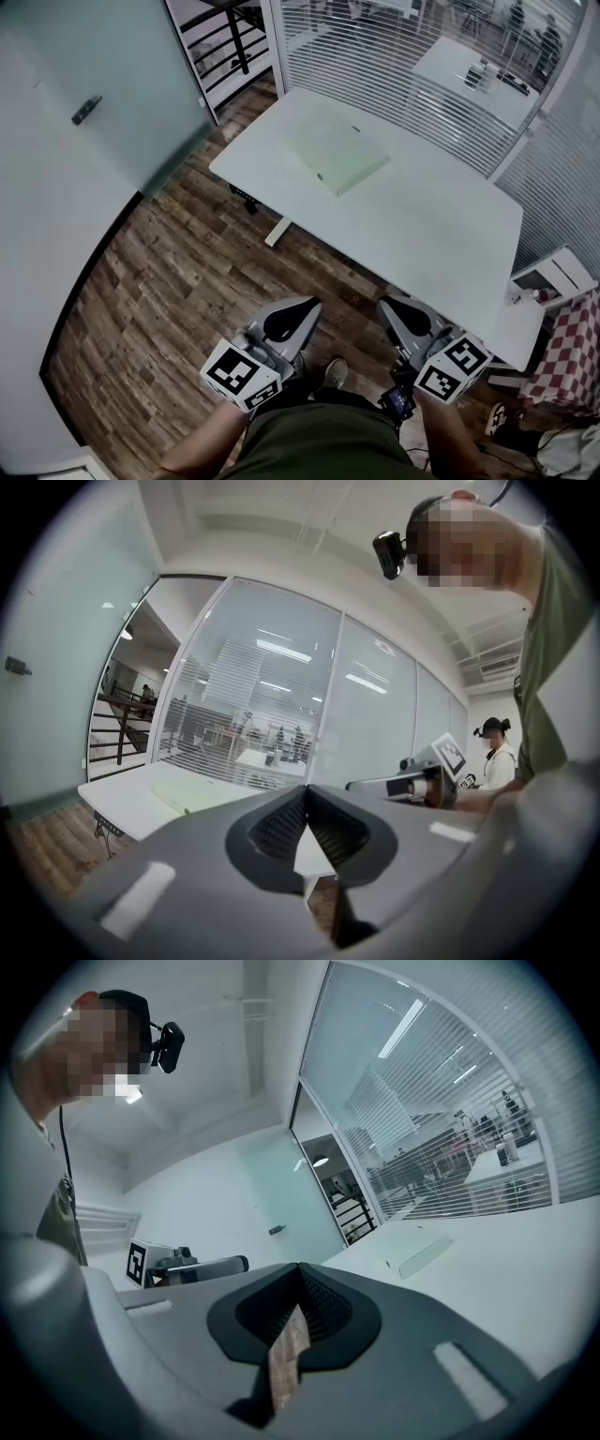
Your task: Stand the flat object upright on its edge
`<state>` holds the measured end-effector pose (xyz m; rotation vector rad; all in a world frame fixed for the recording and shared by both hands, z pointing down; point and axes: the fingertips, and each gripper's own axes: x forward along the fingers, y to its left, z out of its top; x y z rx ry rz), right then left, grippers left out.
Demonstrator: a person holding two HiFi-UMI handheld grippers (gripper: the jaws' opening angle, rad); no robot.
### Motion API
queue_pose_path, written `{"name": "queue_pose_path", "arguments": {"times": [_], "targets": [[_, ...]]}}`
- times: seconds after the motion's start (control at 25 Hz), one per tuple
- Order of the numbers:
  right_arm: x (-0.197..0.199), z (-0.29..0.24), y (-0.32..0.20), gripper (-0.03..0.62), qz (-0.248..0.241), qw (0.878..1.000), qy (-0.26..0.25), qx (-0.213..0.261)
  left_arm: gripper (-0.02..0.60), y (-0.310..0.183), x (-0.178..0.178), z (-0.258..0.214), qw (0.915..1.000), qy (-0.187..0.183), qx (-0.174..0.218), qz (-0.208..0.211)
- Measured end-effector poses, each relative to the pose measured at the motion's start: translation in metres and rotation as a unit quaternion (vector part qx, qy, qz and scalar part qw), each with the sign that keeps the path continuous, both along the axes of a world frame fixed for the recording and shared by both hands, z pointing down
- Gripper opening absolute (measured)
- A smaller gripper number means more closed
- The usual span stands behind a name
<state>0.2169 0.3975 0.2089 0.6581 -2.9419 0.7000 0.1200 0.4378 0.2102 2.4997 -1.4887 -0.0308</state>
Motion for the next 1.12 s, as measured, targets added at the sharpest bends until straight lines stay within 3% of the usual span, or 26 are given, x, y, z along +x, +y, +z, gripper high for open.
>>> {"name": "queue_pose_path", "arguments": {"times": [0.6,1.12], "targets": [[0.024,-0.002,-0.017,0.011,-0.015,1.000,-0.009,0.003,0.000,-0.009,0.023,-0.004,0.9998,-0.014,0.005,-0.017],[0.009,0.001,-0.030,0.011,-0.024,1.000,-0.001,0.000,0.000,-0.021,0.005,0.004,0.9996,-0.005,0.000,-0.028]]}}
